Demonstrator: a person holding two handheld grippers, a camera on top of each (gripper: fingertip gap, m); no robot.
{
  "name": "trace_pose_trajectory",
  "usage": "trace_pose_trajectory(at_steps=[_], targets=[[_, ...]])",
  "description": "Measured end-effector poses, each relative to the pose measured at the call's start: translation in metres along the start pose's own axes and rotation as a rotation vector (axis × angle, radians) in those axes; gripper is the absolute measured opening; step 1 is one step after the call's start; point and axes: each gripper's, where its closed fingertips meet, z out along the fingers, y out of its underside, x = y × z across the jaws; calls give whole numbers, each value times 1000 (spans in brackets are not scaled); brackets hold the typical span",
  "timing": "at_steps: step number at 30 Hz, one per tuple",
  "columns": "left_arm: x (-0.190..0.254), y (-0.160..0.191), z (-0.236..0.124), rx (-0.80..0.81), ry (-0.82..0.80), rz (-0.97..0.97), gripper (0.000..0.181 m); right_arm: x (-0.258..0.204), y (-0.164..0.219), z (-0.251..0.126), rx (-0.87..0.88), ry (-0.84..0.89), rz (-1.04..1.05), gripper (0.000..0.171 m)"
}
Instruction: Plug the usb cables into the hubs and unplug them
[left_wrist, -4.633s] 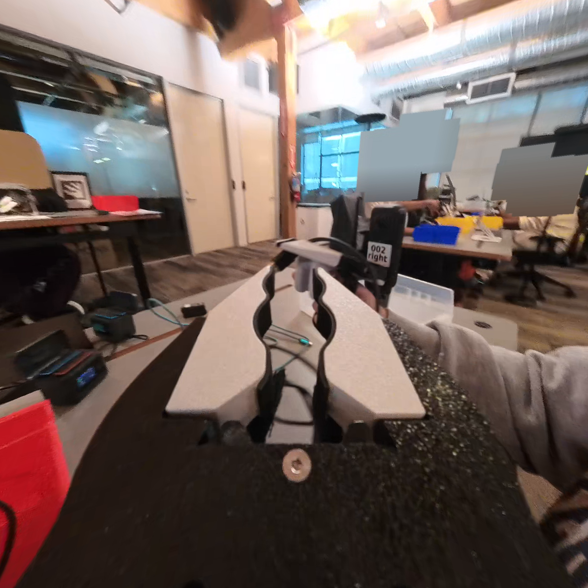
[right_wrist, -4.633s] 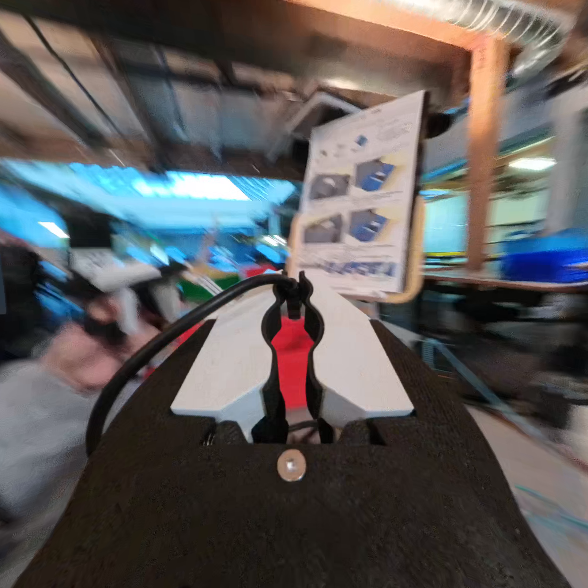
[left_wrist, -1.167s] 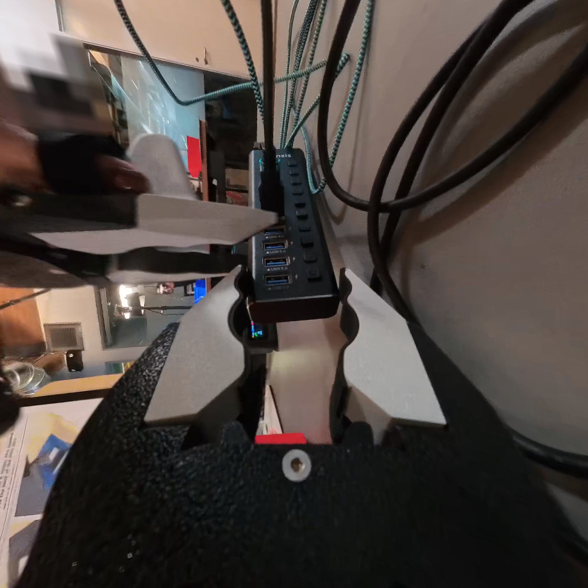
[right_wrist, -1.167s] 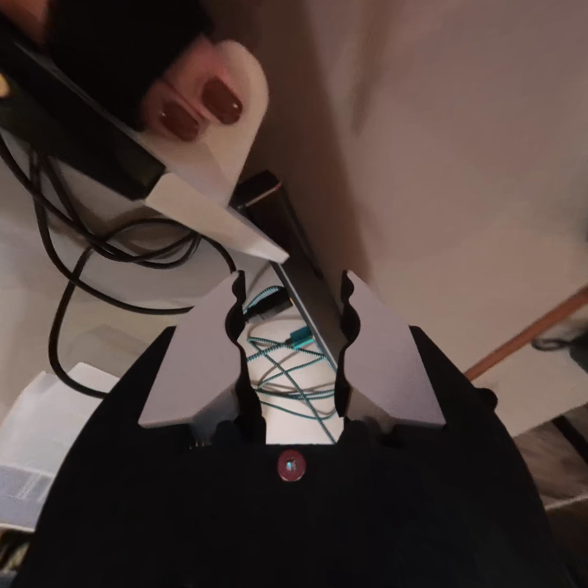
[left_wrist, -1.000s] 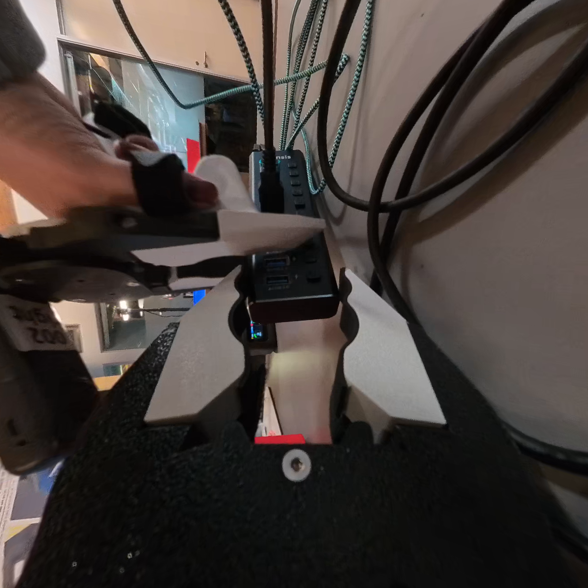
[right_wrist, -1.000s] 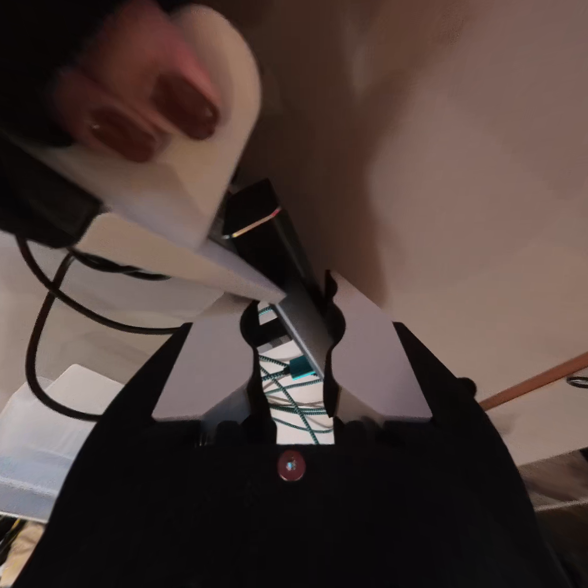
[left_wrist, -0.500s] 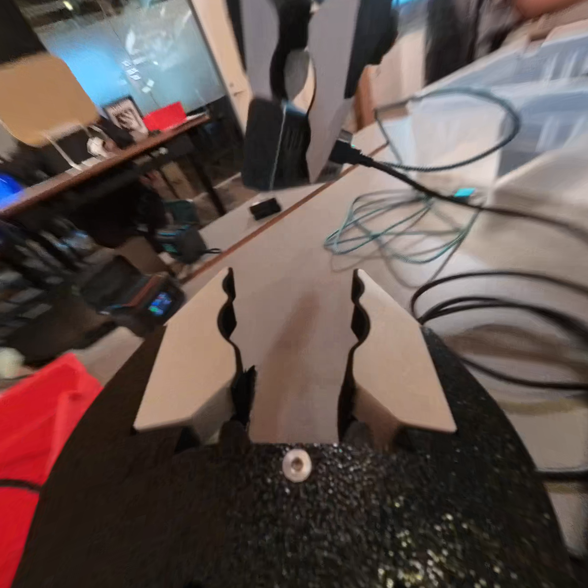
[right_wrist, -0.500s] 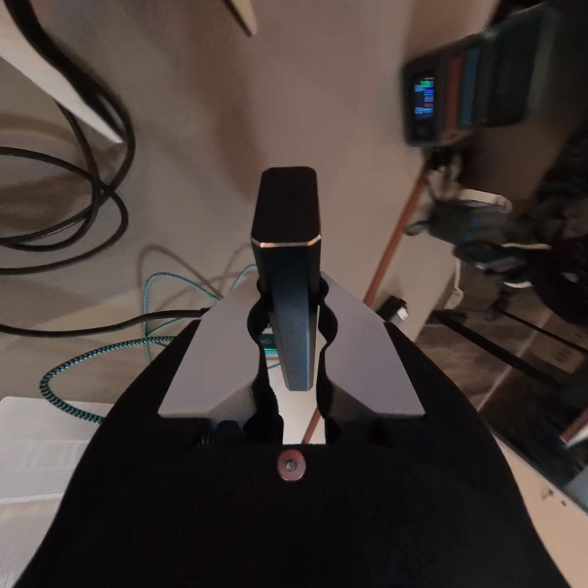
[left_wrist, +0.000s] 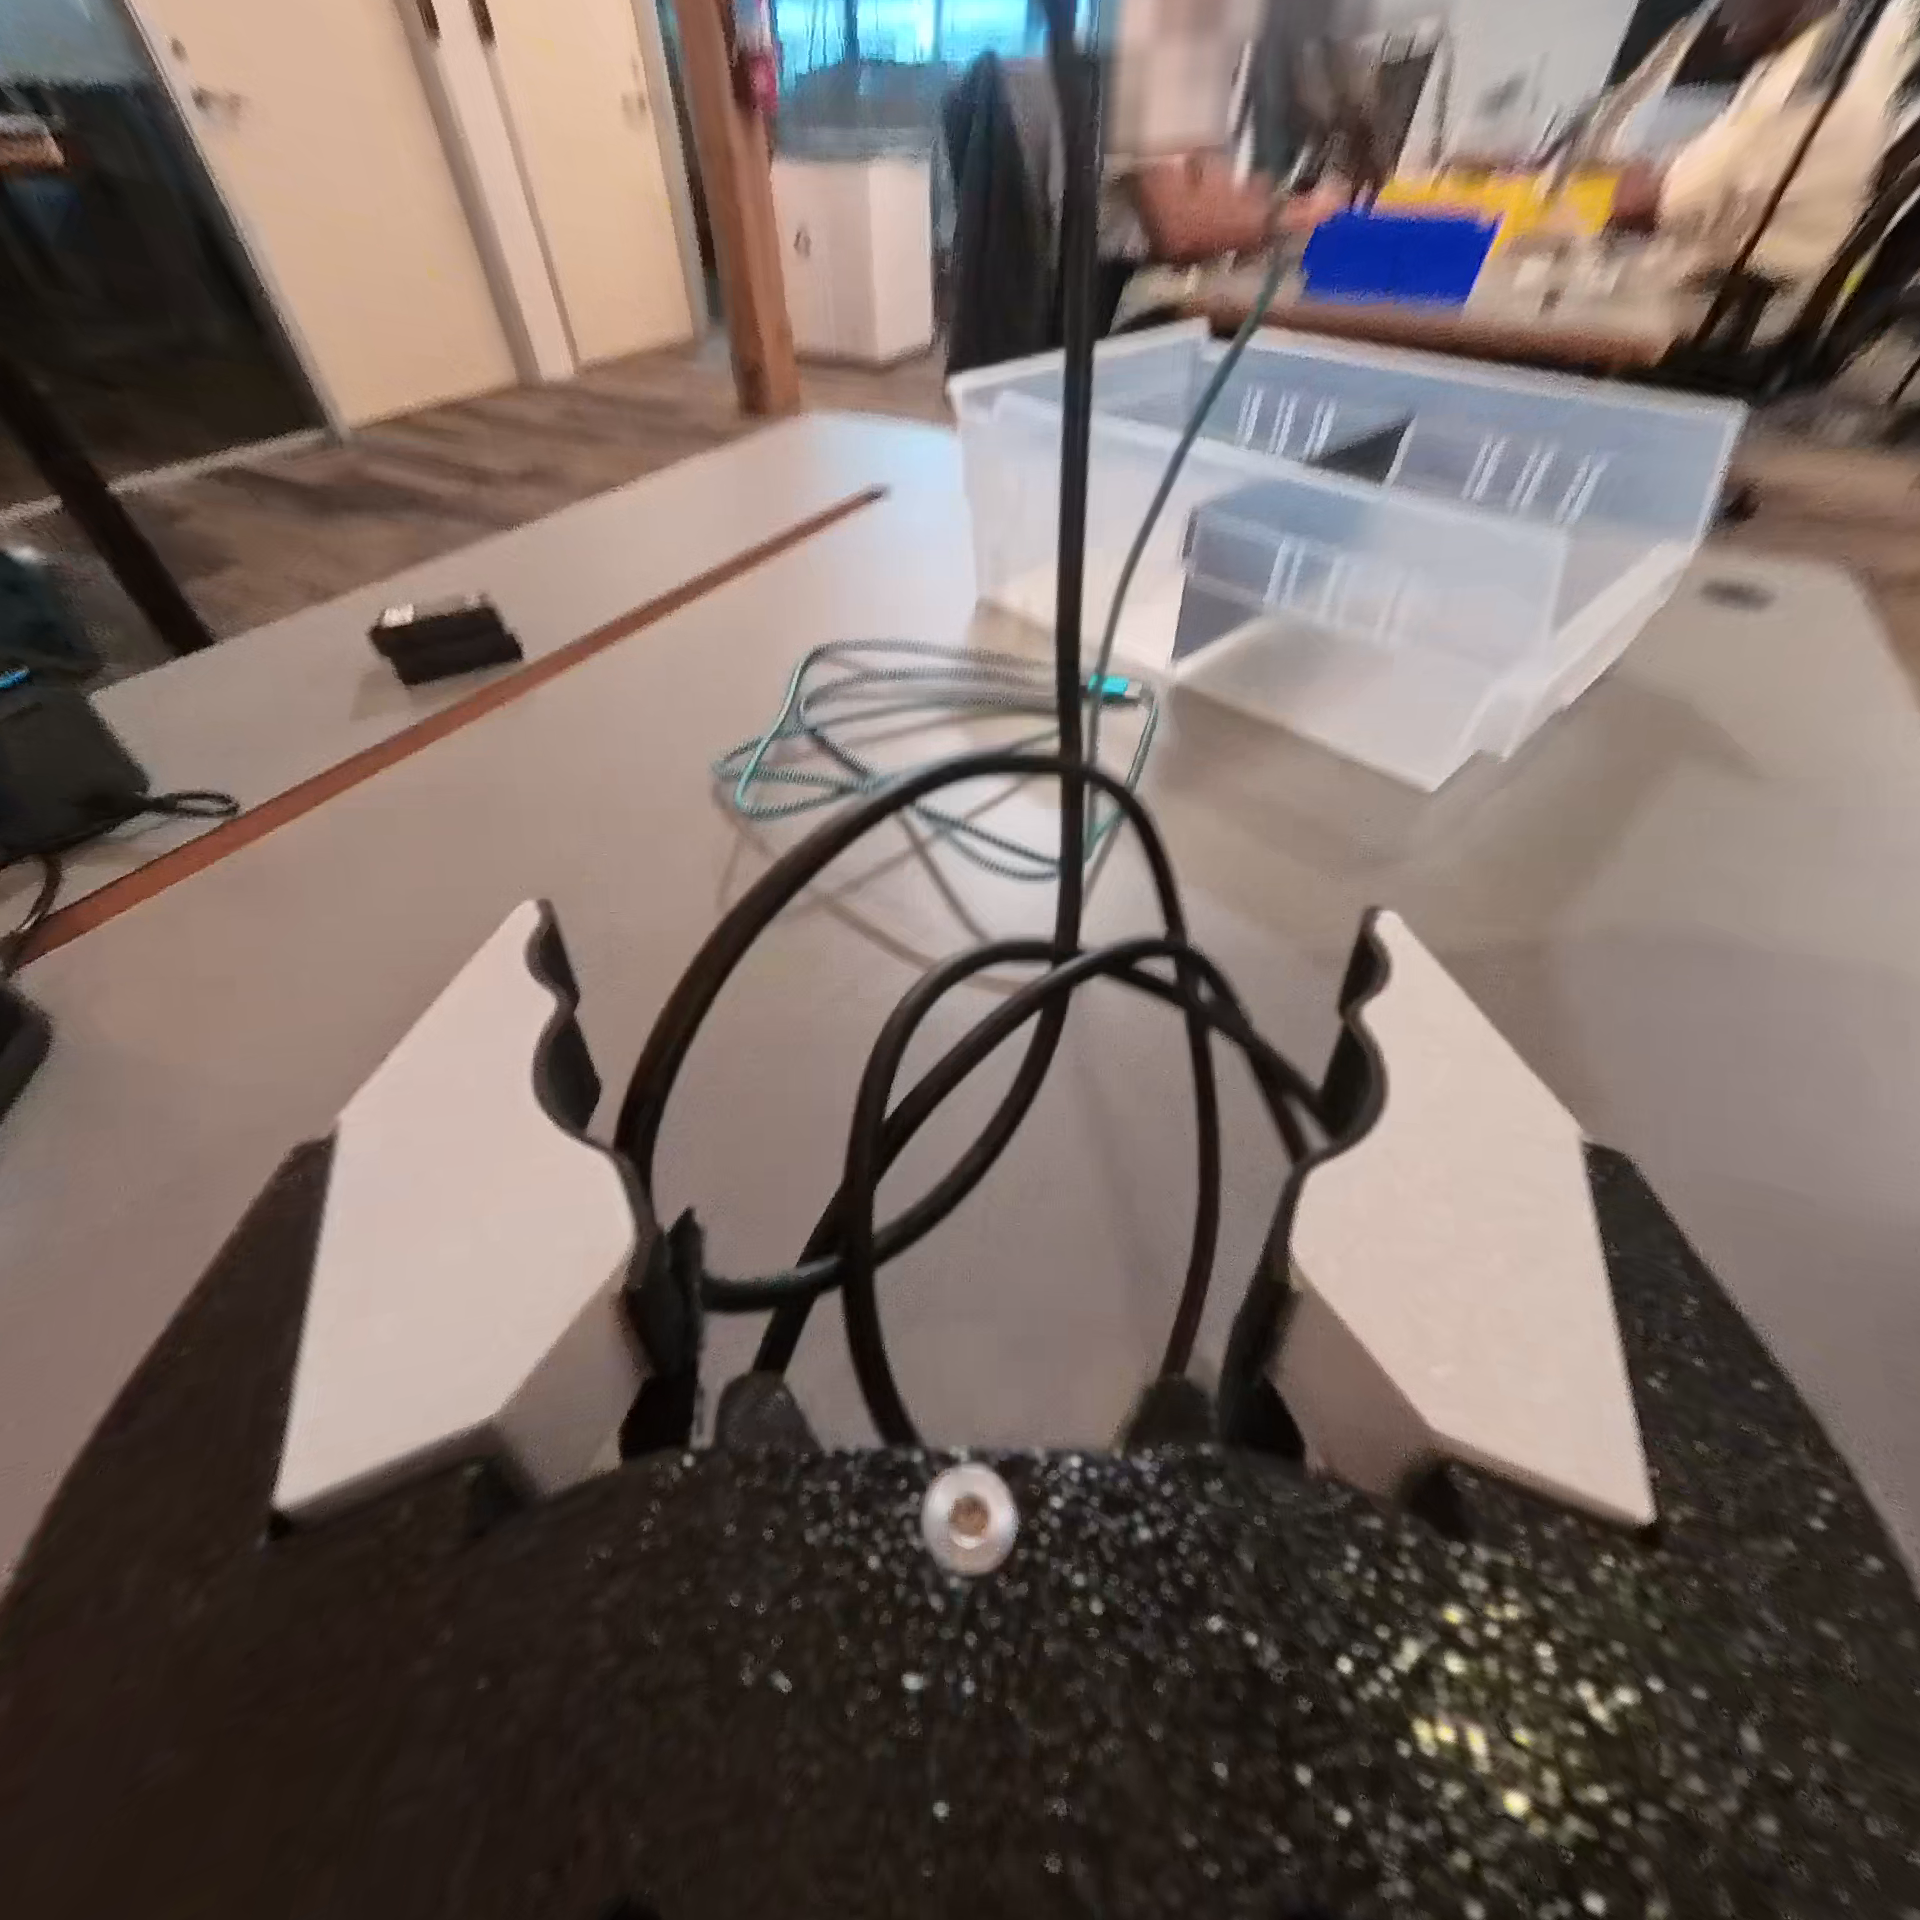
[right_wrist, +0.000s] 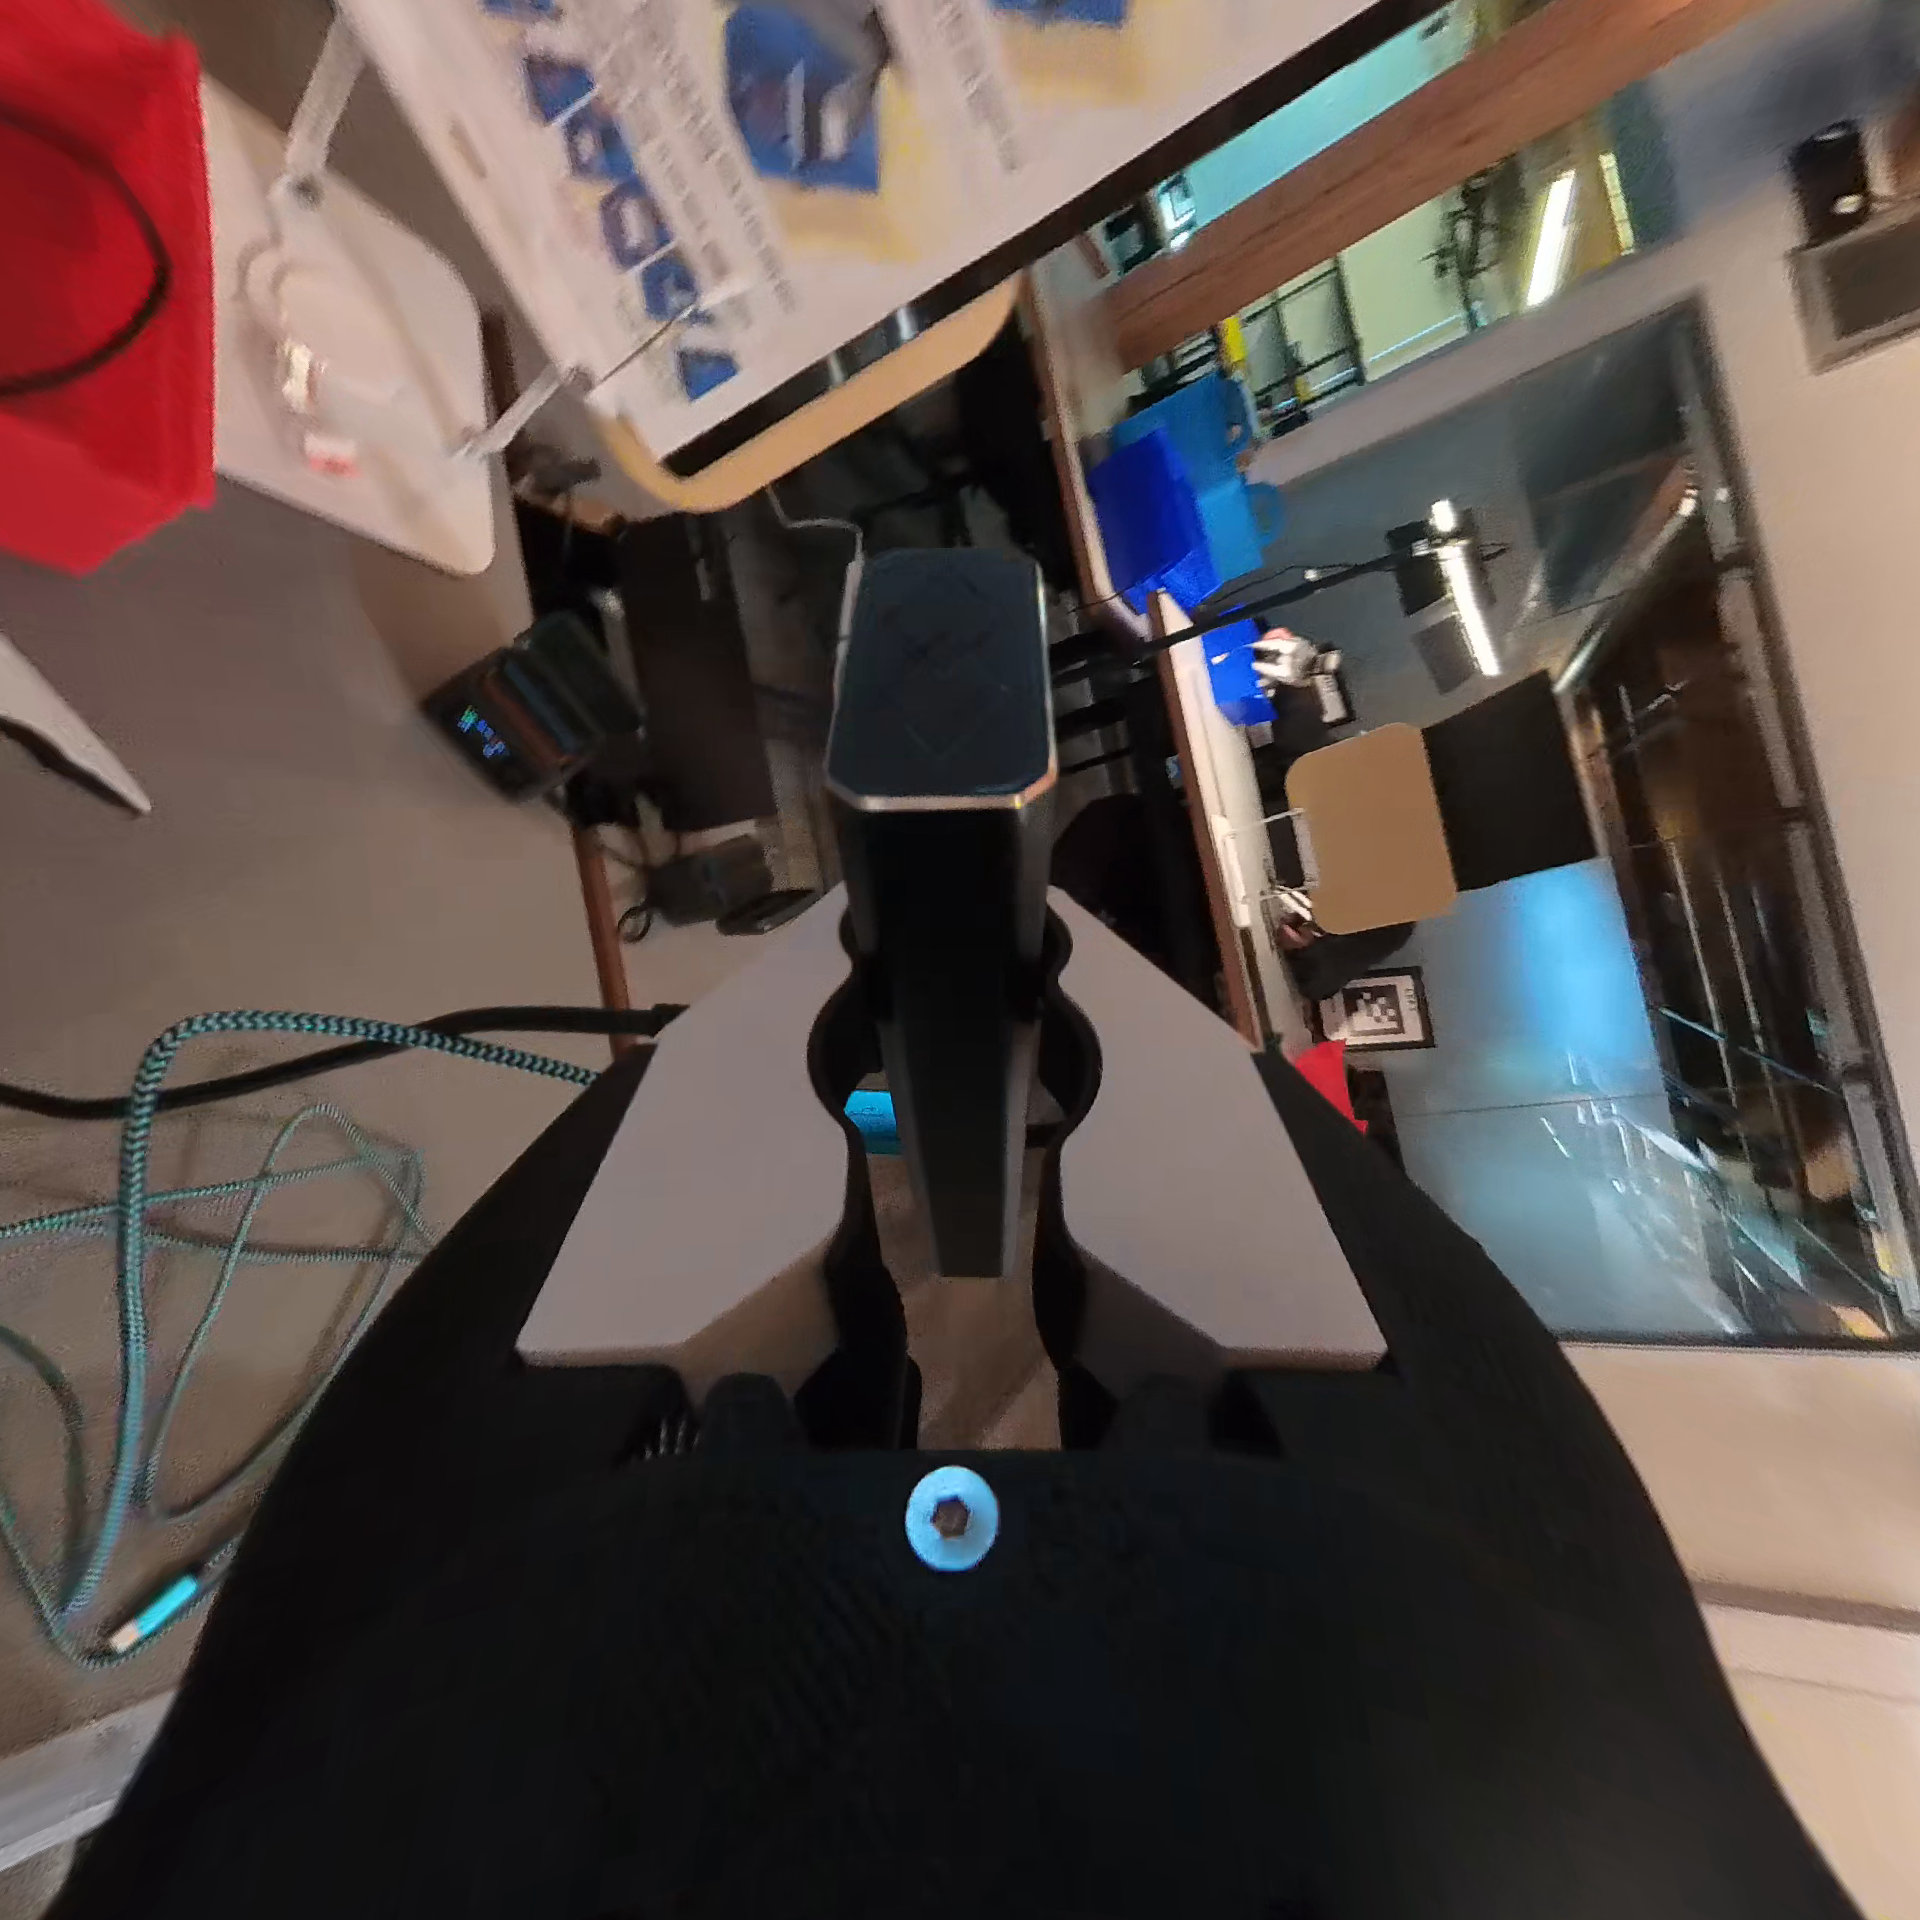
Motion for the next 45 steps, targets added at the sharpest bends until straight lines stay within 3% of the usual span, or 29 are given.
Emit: trace_pose_trajectory(at_steps=[2, 5, 10, 13, 17, 23, 26, 28, 31, 36, 39, 42, 43, 44, 45], targets=[[-4, 9, -3, -100, -46, 42, 145, 19, -10, -13, 16, 40, 26, 25], [1, 17, -4, -188, -31, 5, 135, 41, -18, -28, 14, 91, 35, 25], [46, 30, 5, -242, 299, -139, 50, 52, -32, -42, 46, 95, 72, 25], [55, 23, 3, -236, 330, -71, 0, 47, -33, -47, 53, 80, 91, 25], [48, -39, -7, -69, 273, -43, 0, 32, -23, -52, 54, 52, 140, 25], [-23, -159, -23, 305, -41, -108, 0, 5, -2, -57, 91, -19, 316, 26], [-34, -207, -25, 549, -62, -112, 0, -11, 16, -54, 84, -48, 401, 25], [-29, -226, -22, 685, 25, -121, 0, -21, 28, -52, 79, -57, 448, 25], [-52, -201, 11, 683, -16, -261, 0, -43, 51, -47, 53, -114, 515, 26], [-64, -107, 77, 443, -62, -439, 0, -104, 103, -25, -96, -267, 579, 25], [-65, -60, 99, 291, -104, -488, 0, -129, 128, -10, -149, -278, 610, 25], [-55, -39, 109, 203, -9, -590, 0, -132, 142, -5, -152, -242, 647, 25], [-54, -35, 106, 193, -7, -617, 17, -126, 144, -7, -144, -217, 648, 25], [-51, -38, 101, 204, 16, -609, 46, -116, 145, -11, -133, -185, 639, 25], [-49, -39, 94, 212, 15, -591, 53, -103, 144, -17, -124, -151, 622, 25]])
